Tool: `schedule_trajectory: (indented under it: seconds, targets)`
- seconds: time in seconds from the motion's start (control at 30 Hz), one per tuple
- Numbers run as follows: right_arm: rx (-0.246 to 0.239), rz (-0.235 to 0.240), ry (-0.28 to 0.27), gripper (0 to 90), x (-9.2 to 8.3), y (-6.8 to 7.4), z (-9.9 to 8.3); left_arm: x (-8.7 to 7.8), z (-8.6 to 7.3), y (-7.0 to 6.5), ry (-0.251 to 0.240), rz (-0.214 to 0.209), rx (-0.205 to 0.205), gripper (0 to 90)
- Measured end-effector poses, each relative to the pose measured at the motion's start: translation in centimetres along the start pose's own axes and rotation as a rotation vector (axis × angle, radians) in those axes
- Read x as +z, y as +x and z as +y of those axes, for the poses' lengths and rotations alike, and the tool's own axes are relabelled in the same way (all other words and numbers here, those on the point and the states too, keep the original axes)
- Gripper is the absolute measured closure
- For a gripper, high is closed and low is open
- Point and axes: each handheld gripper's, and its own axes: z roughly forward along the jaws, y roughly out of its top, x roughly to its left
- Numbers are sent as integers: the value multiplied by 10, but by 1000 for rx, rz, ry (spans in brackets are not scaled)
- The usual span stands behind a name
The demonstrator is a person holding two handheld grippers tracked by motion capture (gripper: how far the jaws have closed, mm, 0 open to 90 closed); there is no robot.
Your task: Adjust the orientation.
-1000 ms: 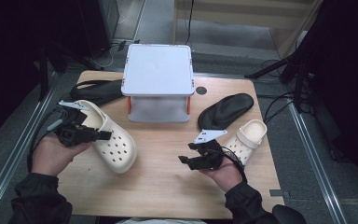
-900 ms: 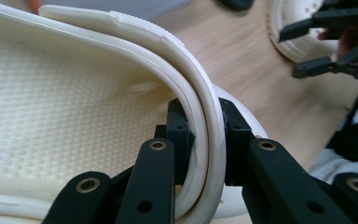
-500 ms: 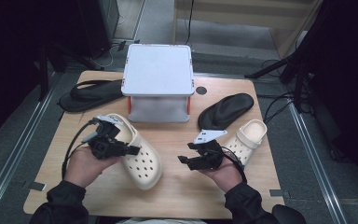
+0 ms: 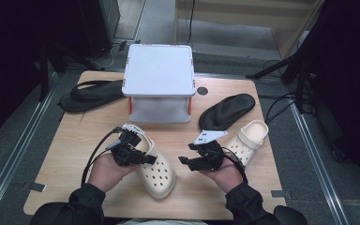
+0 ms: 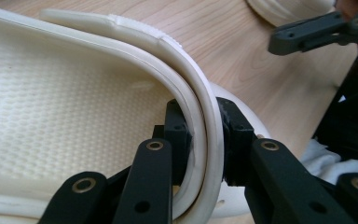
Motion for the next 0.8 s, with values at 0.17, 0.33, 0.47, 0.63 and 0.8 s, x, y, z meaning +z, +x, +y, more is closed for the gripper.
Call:
schedule_trajectory:
  seconds: [0.17, 0.33, 0.47, 0.63, 0.8]
  targets:
    - [0, -1, 5, 377, 2, 0, 0, 1, 0, 7, -19, 5, -1, 704]
    - [-2, 3, -1, 378, 3, 3, 1, -3, 2, 8, -3, -16, 27, 534]
    - [7, 4, -9, 381, 1, 8, 3, -17, 6, 2, -5, 25, 85, 499]
    - [25, 7, -16, 396, -2, 16, 5, -44, 13, -1, -58, 37, 167, 504]
    - [26, 20, -21, 424, -2, 30, 6, -59, 24, 14, -58, 68, 202, 699]
